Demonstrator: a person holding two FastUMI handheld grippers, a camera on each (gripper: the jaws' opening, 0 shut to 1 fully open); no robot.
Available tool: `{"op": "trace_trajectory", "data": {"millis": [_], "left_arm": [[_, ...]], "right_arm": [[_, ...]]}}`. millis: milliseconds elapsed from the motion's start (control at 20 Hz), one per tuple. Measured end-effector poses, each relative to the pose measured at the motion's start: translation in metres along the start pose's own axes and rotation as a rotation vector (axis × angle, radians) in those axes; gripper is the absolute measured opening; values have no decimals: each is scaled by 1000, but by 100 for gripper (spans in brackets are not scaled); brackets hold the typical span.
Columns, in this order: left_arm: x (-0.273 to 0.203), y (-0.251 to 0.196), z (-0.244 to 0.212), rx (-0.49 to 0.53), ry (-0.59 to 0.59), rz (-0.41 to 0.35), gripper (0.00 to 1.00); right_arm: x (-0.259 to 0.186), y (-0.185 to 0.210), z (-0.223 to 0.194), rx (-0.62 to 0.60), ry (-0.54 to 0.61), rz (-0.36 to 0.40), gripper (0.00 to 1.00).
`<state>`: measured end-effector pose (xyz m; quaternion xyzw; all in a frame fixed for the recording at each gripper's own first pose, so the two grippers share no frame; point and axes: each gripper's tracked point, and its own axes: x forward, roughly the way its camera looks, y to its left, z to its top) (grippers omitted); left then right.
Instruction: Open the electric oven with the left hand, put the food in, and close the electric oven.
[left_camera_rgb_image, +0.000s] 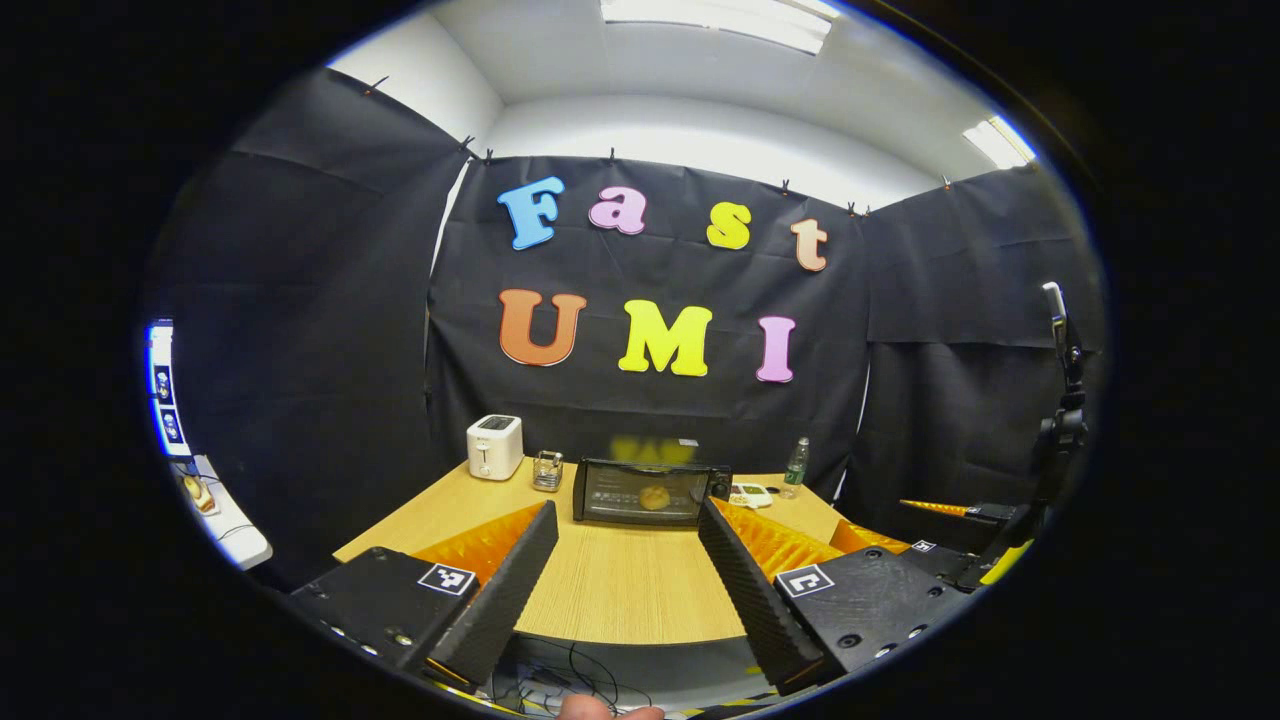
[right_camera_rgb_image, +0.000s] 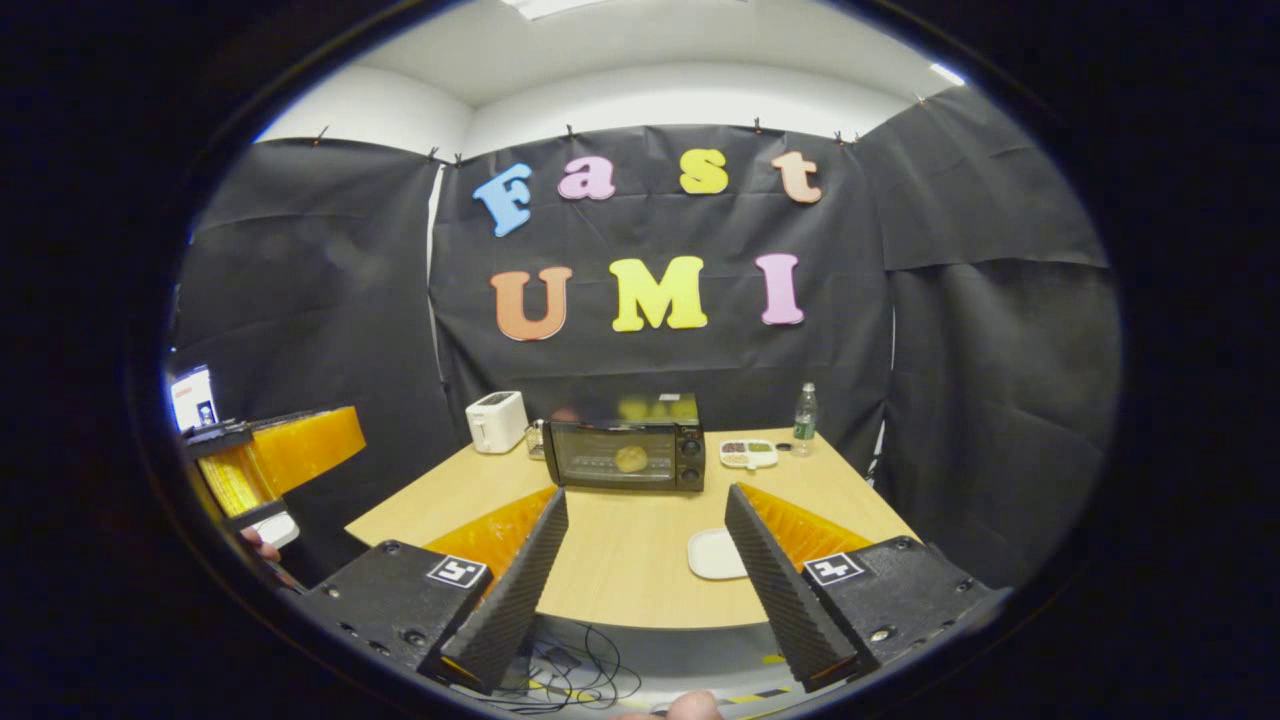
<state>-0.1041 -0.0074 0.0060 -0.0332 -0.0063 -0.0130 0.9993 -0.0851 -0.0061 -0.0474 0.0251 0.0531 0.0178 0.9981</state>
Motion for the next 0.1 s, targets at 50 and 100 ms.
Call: {"op": "trace_trajectory", "data": {"millis": [50, 100], "left_arm": [[1, -1, 0, 4, 0, -1, 94], [1, -1, 0, 6, 0, -3, 93]], "right_arm": [[1, 0, -2, 0, 1, 0, 96], [0, 0, -3, 2, 3, -1, 96]]}}
